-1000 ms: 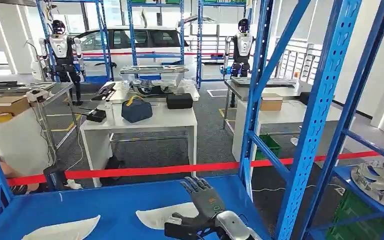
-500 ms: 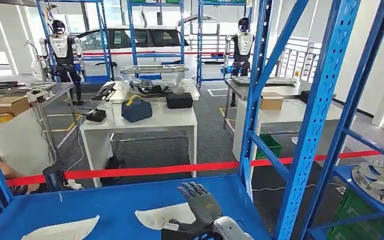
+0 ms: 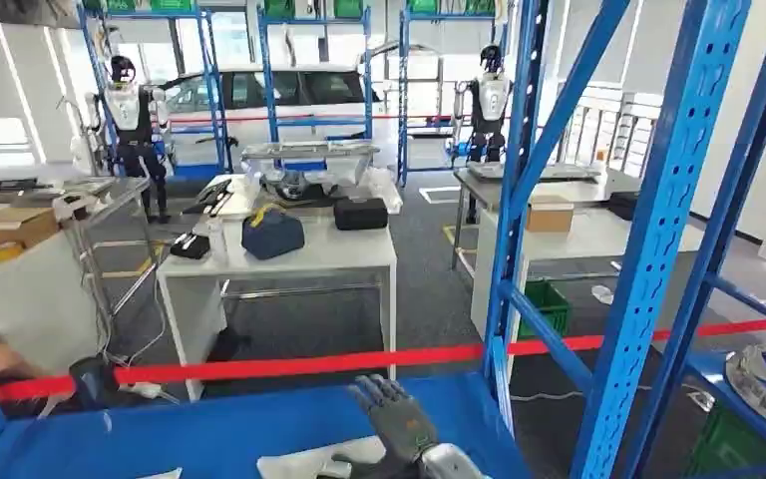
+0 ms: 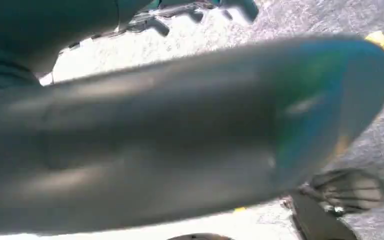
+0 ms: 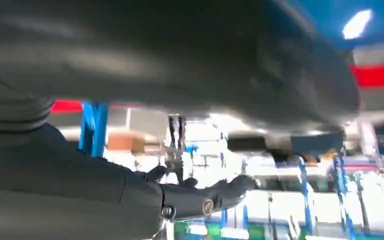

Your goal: Take the parts from the cabinet and place them on the table.

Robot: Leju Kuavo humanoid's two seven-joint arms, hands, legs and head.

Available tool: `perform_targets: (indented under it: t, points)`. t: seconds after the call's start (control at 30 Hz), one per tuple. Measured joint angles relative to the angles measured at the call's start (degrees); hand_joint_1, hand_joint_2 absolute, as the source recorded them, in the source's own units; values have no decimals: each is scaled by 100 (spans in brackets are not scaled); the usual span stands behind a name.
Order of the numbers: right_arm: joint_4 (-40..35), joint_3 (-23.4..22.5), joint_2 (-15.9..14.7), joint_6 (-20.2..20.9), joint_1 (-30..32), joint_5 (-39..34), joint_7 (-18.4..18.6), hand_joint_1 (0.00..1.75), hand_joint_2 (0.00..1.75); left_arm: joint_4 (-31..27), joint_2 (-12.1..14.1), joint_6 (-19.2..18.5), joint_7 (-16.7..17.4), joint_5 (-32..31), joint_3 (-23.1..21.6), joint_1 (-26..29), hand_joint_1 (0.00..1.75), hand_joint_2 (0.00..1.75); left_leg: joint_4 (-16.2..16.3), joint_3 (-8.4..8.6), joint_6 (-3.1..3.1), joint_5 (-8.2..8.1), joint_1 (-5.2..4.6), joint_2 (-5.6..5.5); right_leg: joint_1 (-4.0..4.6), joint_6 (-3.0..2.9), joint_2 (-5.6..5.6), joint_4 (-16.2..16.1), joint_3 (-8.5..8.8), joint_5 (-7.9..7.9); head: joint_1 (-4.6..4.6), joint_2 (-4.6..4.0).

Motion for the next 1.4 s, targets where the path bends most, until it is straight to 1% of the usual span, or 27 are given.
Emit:
perform_targets:
  t: [0.03,0.07,0.1,0.13,0.17,0.2,0.23,0.27,0.3,0.33,0.37,0.4,0.43,0.47,0.5,0.53,0.57,0.6,0.63,0.73,0.83,0.87,0.9,0.97,1.07,1.23,1.4]
  points:
    - [2,4,9,-2,6,6,-4,0,0,2,-2,0,-17,2,4,-4,0,0,8,67,-59,27,11,2,-19,-66,12,-9,17,23,4,4]
    - [7,4,9,-7,-20,9,7,0,0,0,-2,-2,-50,2,4,-12,0,0,59,28,-112,112,16,4,-3,-130,9,-6,39,-22,-2,2]
    - [7,4,13,-18,-46,9,-11,0,0,2,0,-13,-66,2,4,-25,0,0,312,-118,-157,267,19,-7,-30,-166,20,-33,100,-42,-4,4]
    - [9,4,28,-18,-43,6,-33,0,0,2,-2,-18,-90,2,4,-29,0,0,820,-452,-178,488,24,28,-43,-205,25,-91,181,-78,-11,7]
    - [9,4,39,-15,-30,6,-61,0,0,2,-9,-31,-96,2,7,-31,0,0,1210,-725,-192,539,24,44,-42,-241,26,-129,253,-117,-28,7]
    - [11,4,50,-13,-7,9,-85,0,0,2,-11,-31,-103,2,7,-31,0,0,1551,-1013,-206,377,22,44,-40,-250,30,-163,341,-175,-35,11]
    - [15,4,59,-9,10,9,-87,0,0,4,-11,-31,-105,2,9,-28,0,0,1746,-1227,-226,58,17,44,-32,-264,36,-175,425,-235,-42,11]
    - [17,4,61,-7,15,6,-87,0,0,4,-11,-31,-103,2,11,-25,0,0,1818,-1376,-213,-223,12,44,-23,-269,45,-175,496,-298,-35,11]
    - [17,4,63,-7,16,9,-87,0,0,4,-11,-31,-103,2,13,-17,0,0,1777,-1472,-206,-361,11,44,-14,-273,60,-174,571,-358,-46,11]
    - [20,4,65,-7,20,6,-87,0,0,4,-11,-31,-103,2,15,-14,0,0,1602,-1490,-176,-309,5,44,-1,-273,69,-174,664,-423,-44,11]
    - [20,4,68,-7,18,7,-87,0,0,4,-11,-31,-103,2,15,-15,0,0,1262,-1434,-134,-29,-5,43,10,-273,73,-174,756,-489,-52,11]
    - [20,4,76,-7,18,7,-87,0,175,2,-9,-31,-103,4,17,-15,0,0,784,-1316,-77,411,-22,43,20,-273,74,-175,851,-555,-46,11]
    - [20,7,92,-7,19,7,-87,0,175,4,-9,-31,-103,2,17,-12,0,0,316,-1201,-30,887,-42,44,24,-272,73,-176,919,-620,-53,11]
    - [22,7,102,-7,15,7,-90,0,175,4,-4,-31,-103,4,20,1,0,0,-5,-1210,-6,1135,-85,39,55,-249,78,-125,955,-681,-50,11]
    - [24,7,116,2,10,9,-85,0,175,7,-4,-35,-107,4,20,-10,0,0,57,-1170,1,1027,-93,54,67,-207,107,-135,945,-727,-60,11]
    - [24,7,124,17,10,7,-81,0,175,2,-7,-35,-111,7,20,-17,0,0,77,-1155,37,1071,-101,40,68,-169,105,-136,945,-776,-57,11]
    - [24,7,131,31,1,2,-70,0,175,2,-9,-33,-107,9,22,-15,0,0,69,-1152,45,1080,-104,36,68,-153,103,-166,960,-782,-52,11]
    - [30,7,144,52,-1,-9,-59,0,175,6,-20,-33,-114,9,22,-9,0,0,37,-1133,-12,1127,-63,21,105,-200,96,-132,973,-794,-48,11]
    - [31,7,153,52,-7,-18,-63,0,0,7,-22,-33,-114,9,22,-13,0,0,38,-1133,-17,1116,-70,14,97,-292,95,-147,980,-764,-33,11]
    - [0,7,183,-78,8,-127,-85,0,0,2,-20,-33,-125,7,24,-18,0,0,40,-1125,60,1062,-89,-5,93,-306,83,-252,1054,-796,-26,11]
    - [-259,2,199,-186,57,-199,-66,0,0,4,-26,-37,-136,-30,24,-7,0,0,40,-1122,91,1037,-89,-5,94,-291,79,-308,1080,-808,-22,11]
    - [-350,0,199,-186,90,-221,-66,0,175,4,-30,-37,-144,-54,24,-7,0,0,40,-1116,102,1029,-89,-6,94,-288,76,-317,1087,-810,-20,11]
    - [-446,-2,199,-181,127,-227,-70,0,175,4,-31,-37,-153,-63,24,-7,0,0,41,-1109,106,1026,-90,-6,93,-268,71,-325,1099,-818,-22,11]
    - [-671,-4,197,-100,215,-245,-127,0,175,4,-31,-35,-166,-74,24,-7,0,0,42,-1098,109,1023,-94,-6,84,-192,70,-339,1114,-820,-20,11]
    - [-949,-2,194,127,393,-271,-105,0,175,4,-35,-35,-168,-81,24,-9,0,0,42,-1090,109,1023,-94,-5,81,-148,70,-341,1119,-816,-22,11]
    - [-1474,0,161,293,740,-210,39,0,175,4,-39,-35,-129,-92,24,-9,0,0,42,-1068,108,1025,-89,-2,82,-139,70,-338,1134,-816,-22,11]
    - [-2210,11,-42,618,1020,-227,149,0,175,4,-46,-35,-129,-170,24,-7,0,0,40,-1062,106,1026,-82,-2,83,-140,69,-336,1140,-816,-22,11]
